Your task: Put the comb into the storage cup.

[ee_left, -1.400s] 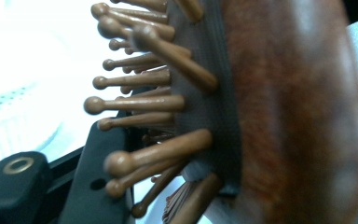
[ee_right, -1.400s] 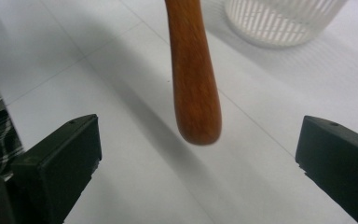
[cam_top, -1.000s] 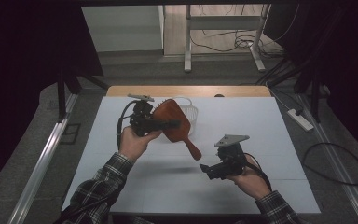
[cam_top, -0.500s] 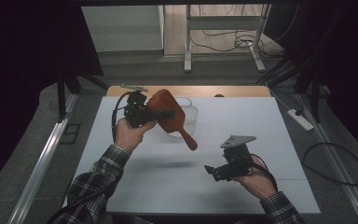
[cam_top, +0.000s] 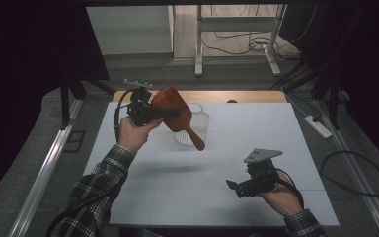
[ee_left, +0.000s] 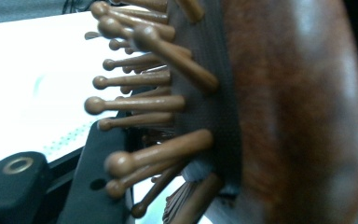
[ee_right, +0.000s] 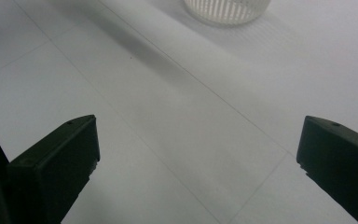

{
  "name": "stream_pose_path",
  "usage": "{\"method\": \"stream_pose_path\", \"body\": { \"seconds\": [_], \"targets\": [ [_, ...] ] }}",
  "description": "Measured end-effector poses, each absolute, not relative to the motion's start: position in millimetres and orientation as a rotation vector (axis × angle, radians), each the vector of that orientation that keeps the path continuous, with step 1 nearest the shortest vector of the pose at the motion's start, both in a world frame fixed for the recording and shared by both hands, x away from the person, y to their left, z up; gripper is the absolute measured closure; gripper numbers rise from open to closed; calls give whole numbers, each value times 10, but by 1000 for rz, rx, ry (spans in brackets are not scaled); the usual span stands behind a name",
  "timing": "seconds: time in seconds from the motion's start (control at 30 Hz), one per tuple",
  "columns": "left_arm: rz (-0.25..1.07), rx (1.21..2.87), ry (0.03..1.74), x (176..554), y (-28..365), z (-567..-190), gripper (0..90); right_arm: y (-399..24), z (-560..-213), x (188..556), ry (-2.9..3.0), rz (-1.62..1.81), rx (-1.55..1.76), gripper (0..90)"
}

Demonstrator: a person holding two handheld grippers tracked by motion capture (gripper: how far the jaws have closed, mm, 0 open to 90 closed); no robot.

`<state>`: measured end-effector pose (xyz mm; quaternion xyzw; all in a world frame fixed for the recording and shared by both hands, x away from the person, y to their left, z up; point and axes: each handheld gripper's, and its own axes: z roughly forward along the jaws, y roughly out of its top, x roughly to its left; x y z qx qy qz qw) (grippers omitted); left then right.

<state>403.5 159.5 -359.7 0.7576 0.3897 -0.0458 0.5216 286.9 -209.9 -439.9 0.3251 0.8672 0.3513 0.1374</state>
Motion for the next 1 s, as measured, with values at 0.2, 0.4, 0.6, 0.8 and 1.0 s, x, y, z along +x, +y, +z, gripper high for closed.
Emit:
{"method": "stream_pose_path", "body": {
  "seconds": [0.2,0.4,0.6,0.8,1.0],
  "targets": [
    [-100,1804,950,4089,1632,-3544,562,-2200,-4395,2803,2503,1035,952,0],
    [-81,1799,963,4132,1672,-3486,562,-2281,-4409,2750,2495,1023,976,0],
    [-57,1792,979,4182,1715,-3430,561,-2406,-4449,2670,2488,1007,1006,0],
    [-38,1785,996,4262,1751,-3381,561,-2530,-4470,2608,2461,1000,1049,0],
    [-29,1773,1010,4309,1768,-3351,561,-2634,-4463,2555,2439,1020,1092,0]
  ]
}}
